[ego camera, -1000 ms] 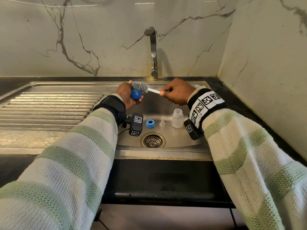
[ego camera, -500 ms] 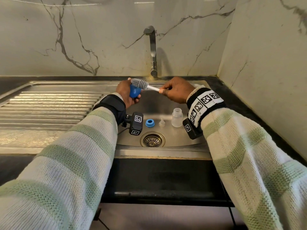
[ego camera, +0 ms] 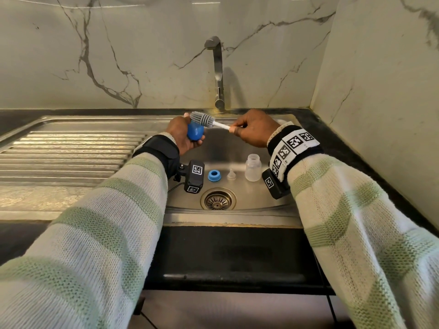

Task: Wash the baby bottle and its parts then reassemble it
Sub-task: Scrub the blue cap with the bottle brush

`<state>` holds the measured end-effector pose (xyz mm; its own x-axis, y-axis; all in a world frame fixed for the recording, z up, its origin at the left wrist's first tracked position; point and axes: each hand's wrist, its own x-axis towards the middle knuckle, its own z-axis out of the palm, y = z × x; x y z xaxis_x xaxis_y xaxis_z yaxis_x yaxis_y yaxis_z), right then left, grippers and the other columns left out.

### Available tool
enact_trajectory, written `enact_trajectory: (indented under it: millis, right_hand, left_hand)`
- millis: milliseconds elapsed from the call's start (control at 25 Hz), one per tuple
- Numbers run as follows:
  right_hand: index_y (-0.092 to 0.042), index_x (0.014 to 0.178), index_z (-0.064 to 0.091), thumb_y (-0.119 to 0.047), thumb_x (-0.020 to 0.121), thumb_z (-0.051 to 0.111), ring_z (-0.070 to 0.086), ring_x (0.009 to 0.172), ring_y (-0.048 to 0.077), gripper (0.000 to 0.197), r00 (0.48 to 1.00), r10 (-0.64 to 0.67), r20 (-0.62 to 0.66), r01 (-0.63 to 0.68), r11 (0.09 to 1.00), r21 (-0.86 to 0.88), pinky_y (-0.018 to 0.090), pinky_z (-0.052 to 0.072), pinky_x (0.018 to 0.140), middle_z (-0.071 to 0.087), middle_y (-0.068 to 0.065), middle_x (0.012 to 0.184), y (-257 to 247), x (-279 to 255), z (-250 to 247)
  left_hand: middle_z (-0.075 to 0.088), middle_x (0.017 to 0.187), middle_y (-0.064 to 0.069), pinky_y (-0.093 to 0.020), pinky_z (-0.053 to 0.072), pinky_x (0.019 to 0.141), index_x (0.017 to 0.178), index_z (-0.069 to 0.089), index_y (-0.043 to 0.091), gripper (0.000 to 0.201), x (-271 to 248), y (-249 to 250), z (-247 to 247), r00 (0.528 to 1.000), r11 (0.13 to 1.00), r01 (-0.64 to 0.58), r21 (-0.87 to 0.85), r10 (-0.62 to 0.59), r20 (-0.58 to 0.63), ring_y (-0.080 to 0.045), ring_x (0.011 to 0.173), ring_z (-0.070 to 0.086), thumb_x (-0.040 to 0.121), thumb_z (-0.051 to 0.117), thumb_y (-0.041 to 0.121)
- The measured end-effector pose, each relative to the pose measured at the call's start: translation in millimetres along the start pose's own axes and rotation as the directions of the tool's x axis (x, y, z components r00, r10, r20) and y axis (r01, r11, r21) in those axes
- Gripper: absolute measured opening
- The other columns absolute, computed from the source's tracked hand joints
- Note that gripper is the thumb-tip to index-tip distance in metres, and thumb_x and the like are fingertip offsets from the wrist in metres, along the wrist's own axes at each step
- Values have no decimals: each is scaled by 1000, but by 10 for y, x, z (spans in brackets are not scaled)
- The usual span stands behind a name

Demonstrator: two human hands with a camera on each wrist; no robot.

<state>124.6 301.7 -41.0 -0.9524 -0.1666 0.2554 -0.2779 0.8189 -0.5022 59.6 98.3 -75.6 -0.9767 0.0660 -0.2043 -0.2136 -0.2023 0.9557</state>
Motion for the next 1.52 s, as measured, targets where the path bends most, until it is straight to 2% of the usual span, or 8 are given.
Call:
enact_trajectory:
  millis: [80,240,560,800,920,1040,1200,1520]
  right_hand:
    - [-16,110,75,-29,94,61,61,75,16,25,1000,-7,-15,6,1000,-20,24,46,68,72,1,88,12,-12,-6]
    - [-17,111,74,-30,94,61,55,65,10,25,1000,-6,26,6,1000,24,23,44,59,67,-4,77,-42,-6,11]
    - [-15,110,75,-28,93,62,59,71,15,25,999,0,-38,1,1000,9,24,45,65,71,0,84,32,2,13]
    - [-14,111,74,-27,94,61,59,70,17,25,999,-18,-45,18,1000,-3,25,47,64,70,2,82,-22,-2,-9]
    - [-17,109,74,-29,95,60,54,61,12,23,999,14,48,-16,999,41,22,43,53,65,-3,72,-19,-13,1]
    - [-15,110,74,-26,94,61,58,70,14,24,1000,-3,-16,3,1000,-3,21,42,61,72,3,86,3,4,1]
    - [-15,110,74,-29,95,61,53,61,9,25,999,-9,36,8,999,33,21,41,54,63,-6,70,-21,-7,-17]
    - [-17,111,74,-29,94,62,58,67,14,25,1000,-17,9,17,1000,12,24,49,60,70,0,80,-23,-13,-35]
  left_hand:
    - [60,87,-13,-26,42,52,128,49,6,50,-14,-1,8,1000,1000,3,-6,-3,-17,-19,62,52,106,23,43]
    - [60,78,-9,-18,29,41,104,57,11,51,-18,34,-13,1000,1000,1,-18,-2,-15,-13,47,42,105,21,48]
    - [60,84,-10,-25,38,52,127,53,8,52,46,-5,-51,1000,1000,-5,10,5,-7,-15,59,49,102,31,48]
    - [65,83,-10,-25,34,53,115,57,12,44,41,13,-36,999,1000,-26,13,27,-18,-15,57,46,104,27,43]
    - [64,84,-10,-25,37,52,108,60,11,43,48,9,-50,1000,1000,-1,11,1,6,-17,57,49,103,26,37]
    - [62,87,-12,-26,39,55,115,55,8,42,52,1,-74,1000,998,15,-60,-14,17,-19,62,51,101,29,38]
    - [61,80,-11,-25,35,54,111,58,8,46,41,22,-100,997,997,22,-72,-16,81,-18,59,49,97,27,40]
    - [57,82,-9,-25,39,52,103,58,9,42,43,21,-75,996,995,19,-98,-10,86,-17,62,50,98,29,38]
